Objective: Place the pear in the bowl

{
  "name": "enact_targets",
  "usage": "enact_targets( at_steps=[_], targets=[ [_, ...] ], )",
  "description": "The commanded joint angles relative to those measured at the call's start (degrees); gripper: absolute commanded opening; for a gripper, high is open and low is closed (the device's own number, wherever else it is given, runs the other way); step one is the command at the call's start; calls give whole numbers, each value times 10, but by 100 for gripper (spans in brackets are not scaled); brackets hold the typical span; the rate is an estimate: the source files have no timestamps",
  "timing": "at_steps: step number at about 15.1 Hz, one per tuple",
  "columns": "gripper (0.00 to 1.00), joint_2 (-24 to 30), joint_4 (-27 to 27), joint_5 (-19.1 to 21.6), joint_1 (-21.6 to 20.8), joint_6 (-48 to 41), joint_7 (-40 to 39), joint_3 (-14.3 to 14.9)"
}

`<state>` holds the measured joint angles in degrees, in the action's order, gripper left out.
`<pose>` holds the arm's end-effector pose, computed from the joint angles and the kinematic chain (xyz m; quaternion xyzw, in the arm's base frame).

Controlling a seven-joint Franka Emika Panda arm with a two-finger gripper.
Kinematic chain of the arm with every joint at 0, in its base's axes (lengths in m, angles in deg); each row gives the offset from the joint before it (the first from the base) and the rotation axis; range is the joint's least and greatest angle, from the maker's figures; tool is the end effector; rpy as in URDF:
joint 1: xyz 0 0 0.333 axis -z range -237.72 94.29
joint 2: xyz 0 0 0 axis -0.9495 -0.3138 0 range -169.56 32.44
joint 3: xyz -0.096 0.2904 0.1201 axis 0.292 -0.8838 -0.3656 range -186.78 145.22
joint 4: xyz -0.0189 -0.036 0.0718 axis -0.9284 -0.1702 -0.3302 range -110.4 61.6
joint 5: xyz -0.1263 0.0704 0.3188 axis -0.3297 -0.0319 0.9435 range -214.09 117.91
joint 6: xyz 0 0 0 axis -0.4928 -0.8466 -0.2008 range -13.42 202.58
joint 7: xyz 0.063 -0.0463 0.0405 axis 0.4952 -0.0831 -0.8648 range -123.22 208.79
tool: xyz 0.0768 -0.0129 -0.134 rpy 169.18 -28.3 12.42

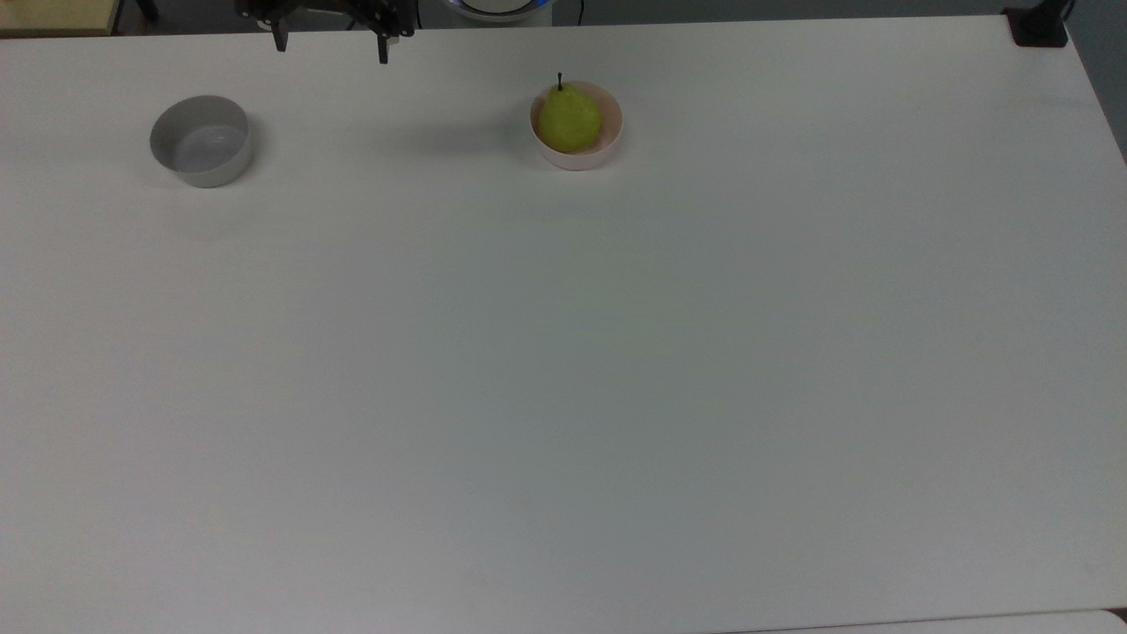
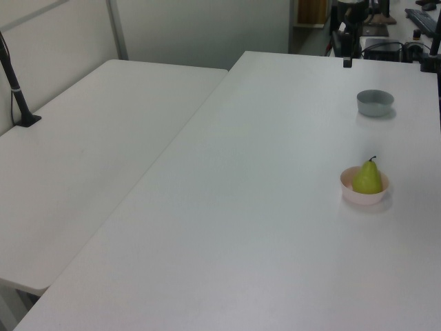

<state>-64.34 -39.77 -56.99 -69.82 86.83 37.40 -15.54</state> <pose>0.4845 -0.0835 0.5253 0.9972 -0.0012 -0.0246 0.0708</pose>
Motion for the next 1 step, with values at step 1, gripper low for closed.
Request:
enact_targets(
  at_steps=[1],
  targets=[
    [100,-14,22,24,13,-5,-1,-6]
  ],
)
